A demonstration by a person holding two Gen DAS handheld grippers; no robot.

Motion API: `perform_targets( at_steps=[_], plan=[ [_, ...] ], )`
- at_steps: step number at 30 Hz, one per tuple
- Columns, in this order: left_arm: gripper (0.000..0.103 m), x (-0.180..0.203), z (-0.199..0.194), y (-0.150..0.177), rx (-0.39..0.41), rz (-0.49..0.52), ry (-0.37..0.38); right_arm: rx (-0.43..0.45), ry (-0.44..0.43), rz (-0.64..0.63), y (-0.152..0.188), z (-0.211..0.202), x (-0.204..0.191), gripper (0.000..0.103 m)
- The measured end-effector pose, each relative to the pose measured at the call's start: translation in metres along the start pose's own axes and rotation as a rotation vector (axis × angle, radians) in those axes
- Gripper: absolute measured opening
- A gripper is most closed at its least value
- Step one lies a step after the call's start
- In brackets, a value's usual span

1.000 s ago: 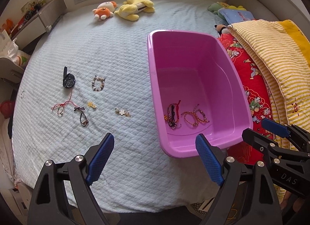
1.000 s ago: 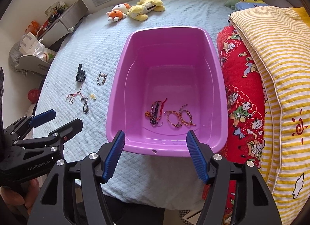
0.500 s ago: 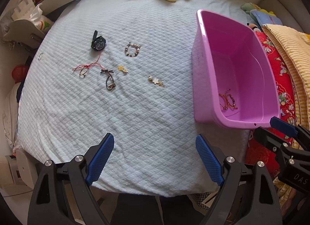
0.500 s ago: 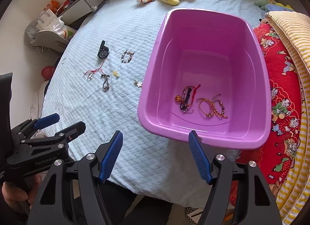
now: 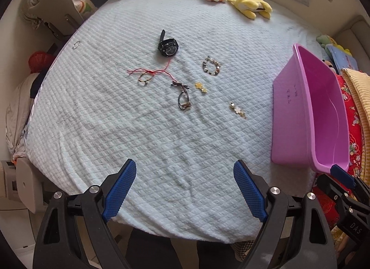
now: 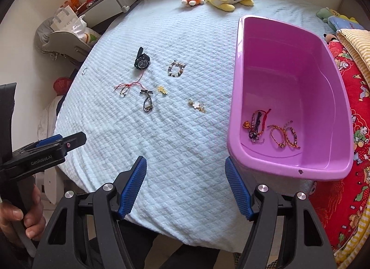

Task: Organize jewelry
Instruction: 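Move left tool to brown leather key bracelet while right tool approaches white-flower gold pendant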

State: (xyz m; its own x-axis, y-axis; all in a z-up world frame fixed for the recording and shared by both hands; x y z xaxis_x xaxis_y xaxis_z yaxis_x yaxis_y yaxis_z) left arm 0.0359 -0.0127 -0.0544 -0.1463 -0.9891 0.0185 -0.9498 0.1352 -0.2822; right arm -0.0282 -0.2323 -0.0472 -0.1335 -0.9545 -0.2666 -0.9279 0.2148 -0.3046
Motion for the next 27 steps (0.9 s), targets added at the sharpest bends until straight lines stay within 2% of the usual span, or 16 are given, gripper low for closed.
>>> perform_targets(
  at_steps=[4,10,14,20,27],
  plan=[
    [0.084,-0.026,0.006,-0.02,0.026,0.088,-0.019,0.059,0.084,0.039,-0.004,0.001,-0.024,0.067],
    [0.084,-0.051,0.015,-0.043,0.073,0.162,0.063,0.129,0.175,0.117,-0.001,0.016,-0.054,0.067],
    [0.085,-0.058,0.03,-0.051,0.084,0.196,0.084,0.147,0.196,0.187,-0.001,0.03,-0.065,0.067],
    [0.085,-0.057,0.061,-0.056,0.093,0.189,0.105,0.15,0.216,0.228,-0.008,0.06,-0.062,0.067],
    [0.087,-0.041,0.119,-0.06,0.184,0.187,0.076,0.174,0.199,0.188,-0.024,0.122,-0.042,0.067]
  ],
)
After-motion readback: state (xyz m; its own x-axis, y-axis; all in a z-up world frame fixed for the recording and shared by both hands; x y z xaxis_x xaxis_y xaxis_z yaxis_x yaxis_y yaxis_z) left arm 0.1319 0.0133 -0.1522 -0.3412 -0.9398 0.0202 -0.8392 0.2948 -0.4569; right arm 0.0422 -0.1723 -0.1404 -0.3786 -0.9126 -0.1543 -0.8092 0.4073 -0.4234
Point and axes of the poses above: each gripper's, at about its wrist camera, not at the fingertips, and z roughly the way its jaws point, x to its right, y to its underside, the point moved 5 cm from there along z, roughly the way its jaws point, and after that the axes turned 4 degrees about z, right-handed, at the moved point
